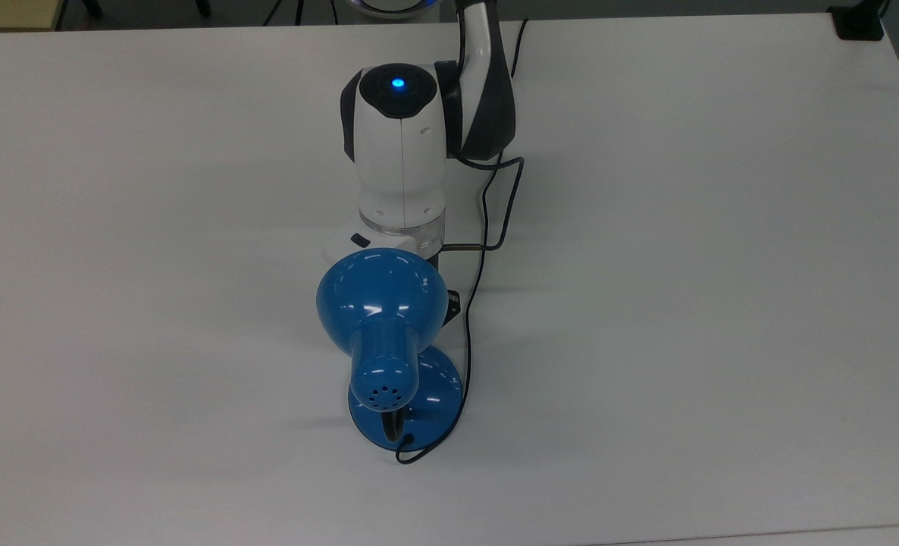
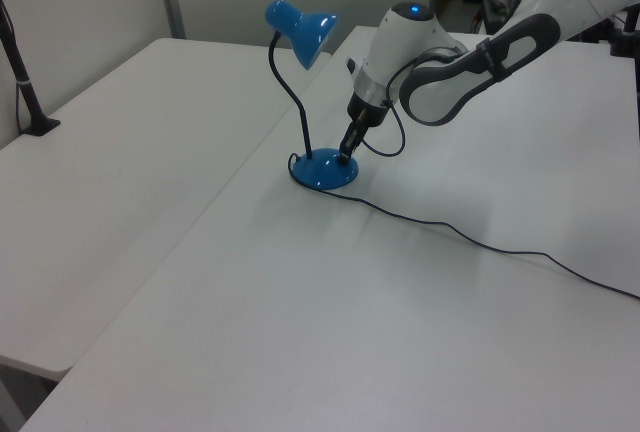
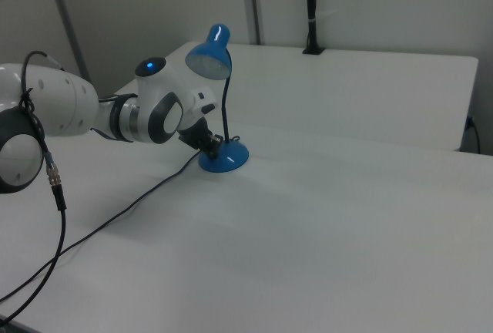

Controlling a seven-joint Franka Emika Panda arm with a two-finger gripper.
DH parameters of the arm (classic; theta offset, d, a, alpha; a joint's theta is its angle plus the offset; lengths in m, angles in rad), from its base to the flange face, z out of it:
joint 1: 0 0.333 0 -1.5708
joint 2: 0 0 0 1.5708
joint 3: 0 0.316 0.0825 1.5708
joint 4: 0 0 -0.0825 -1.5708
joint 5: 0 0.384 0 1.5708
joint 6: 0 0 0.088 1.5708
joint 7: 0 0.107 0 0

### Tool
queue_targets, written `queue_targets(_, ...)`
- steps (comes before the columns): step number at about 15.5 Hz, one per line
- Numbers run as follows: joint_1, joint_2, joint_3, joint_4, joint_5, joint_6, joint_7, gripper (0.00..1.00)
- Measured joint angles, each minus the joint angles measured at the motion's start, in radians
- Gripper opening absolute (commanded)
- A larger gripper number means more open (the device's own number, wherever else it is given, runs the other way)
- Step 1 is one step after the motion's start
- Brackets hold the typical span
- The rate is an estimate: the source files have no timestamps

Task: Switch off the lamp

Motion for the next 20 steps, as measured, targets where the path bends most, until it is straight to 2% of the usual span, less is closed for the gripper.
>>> queue_targets(17,-0.004,-0.026,0.000,-0.062,-0.023,0.010,-0.017,0.00)
queue_targets(20,-0.015,-0.036,-0.004,-0.081,-0.023,-0.073,-0.017,0.00)
